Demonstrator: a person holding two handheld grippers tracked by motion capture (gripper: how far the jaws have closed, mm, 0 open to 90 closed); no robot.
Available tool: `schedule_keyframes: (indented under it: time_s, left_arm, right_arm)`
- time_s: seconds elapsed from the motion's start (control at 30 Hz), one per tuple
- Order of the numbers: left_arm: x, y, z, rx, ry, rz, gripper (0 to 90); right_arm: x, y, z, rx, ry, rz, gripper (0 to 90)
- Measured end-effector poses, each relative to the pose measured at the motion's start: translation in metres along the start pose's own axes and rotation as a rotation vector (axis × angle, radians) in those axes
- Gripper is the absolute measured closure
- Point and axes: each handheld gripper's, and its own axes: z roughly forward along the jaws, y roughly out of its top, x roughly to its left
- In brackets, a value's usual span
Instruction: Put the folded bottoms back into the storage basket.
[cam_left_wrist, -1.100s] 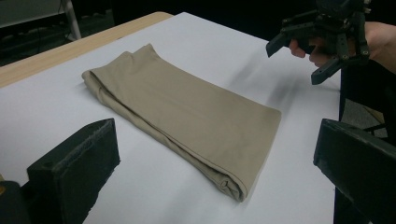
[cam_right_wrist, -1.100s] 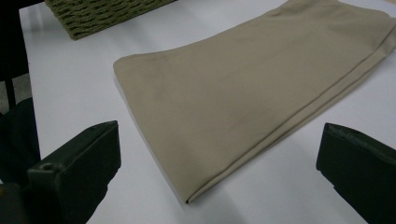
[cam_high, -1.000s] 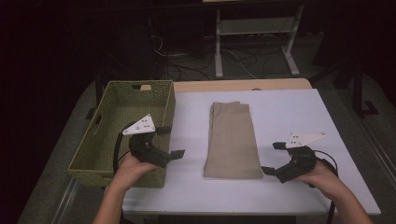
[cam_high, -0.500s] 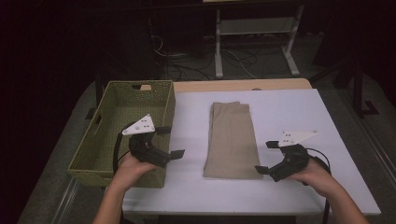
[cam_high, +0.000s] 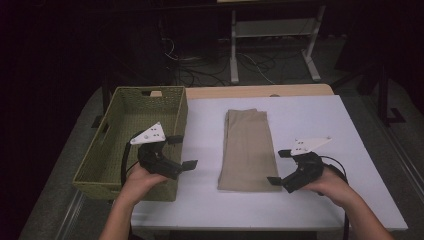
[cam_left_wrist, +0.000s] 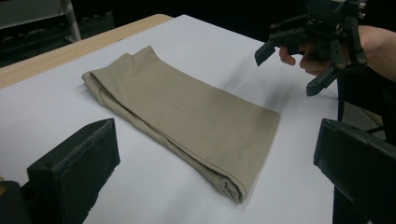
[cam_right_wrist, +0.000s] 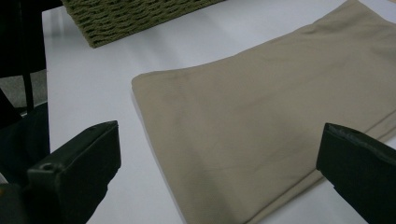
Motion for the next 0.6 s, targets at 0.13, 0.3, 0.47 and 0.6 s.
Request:
schedule_keyframes:
  time_s: [0.13, 0.3, 0.47, 0.6]
  left_arm:
    - [0.000, 0.000, 0.000, 0.001, -0.001, -0.001, 0.5]
    - [0.000, 0.000, 0.000, 0.001, -0.001, -0.001, 0.5]
    - [0.000, 0.000, 0.000, 0.000, -0.002, -0.002, 0.5]
    - [0.000, 0.000, 0.000, -0.002, -0.002, -0.002, 0.5]
  right_arm:
    - [0.000, 0.002, 0.003, 0.002, 0.007, -0.002, 0.0]
    - [-0.001, 0.005, 0.008, 0.005, 0.015, -0.007, 0.0]
    - [0.000, 0.008, 0.011, 0.008, 0.020, -0.010, 0.0]
    - [0.000, 0.011, 0.016, 0.009, 0.033, -0.016, 0.0]
